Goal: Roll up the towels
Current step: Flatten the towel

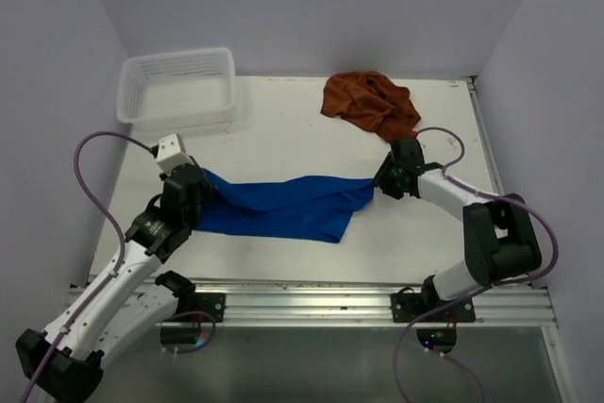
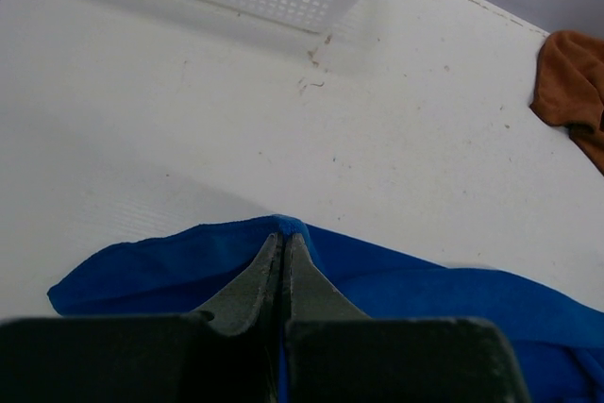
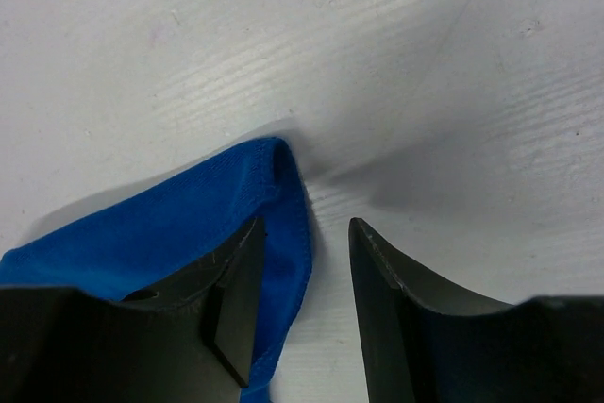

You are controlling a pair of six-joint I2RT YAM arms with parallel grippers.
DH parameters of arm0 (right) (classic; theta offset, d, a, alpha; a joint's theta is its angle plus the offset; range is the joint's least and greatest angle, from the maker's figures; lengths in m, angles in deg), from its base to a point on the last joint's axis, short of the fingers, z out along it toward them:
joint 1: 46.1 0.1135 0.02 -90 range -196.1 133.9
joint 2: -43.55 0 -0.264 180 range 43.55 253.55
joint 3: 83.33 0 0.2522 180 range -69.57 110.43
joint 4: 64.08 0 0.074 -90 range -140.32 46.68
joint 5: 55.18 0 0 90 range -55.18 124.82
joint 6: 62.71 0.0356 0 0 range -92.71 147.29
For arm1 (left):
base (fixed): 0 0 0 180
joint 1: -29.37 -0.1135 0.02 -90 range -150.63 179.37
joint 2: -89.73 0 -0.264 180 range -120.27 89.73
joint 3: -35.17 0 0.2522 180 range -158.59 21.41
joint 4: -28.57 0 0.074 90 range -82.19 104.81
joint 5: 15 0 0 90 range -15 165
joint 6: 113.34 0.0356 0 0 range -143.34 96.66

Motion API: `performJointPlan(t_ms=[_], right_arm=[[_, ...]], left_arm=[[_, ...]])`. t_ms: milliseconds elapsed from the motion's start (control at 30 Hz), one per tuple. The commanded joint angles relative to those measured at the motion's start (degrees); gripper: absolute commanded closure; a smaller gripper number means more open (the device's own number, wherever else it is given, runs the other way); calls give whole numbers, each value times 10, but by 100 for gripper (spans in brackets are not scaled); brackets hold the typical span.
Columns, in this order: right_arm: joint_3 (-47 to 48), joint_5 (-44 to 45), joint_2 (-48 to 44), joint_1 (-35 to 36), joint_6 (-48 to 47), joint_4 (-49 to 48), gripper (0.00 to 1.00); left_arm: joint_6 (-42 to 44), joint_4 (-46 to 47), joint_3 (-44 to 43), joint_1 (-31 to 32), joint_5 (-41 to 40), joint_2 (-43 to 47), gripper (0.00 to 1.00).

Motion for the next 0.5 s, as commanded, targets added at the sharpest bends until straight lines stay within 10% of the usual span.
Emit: performJointPlan(t_ms=[0, 467], right_arm=[[21, -6, 18, -2, 36, -37, 55], [40, -6, 13, -2, 45, -36, 59]], left_arm=[[1, 34, 3, 1, -4, 8, 100], [9, 46, 5, 1, 2, 8, 100]])
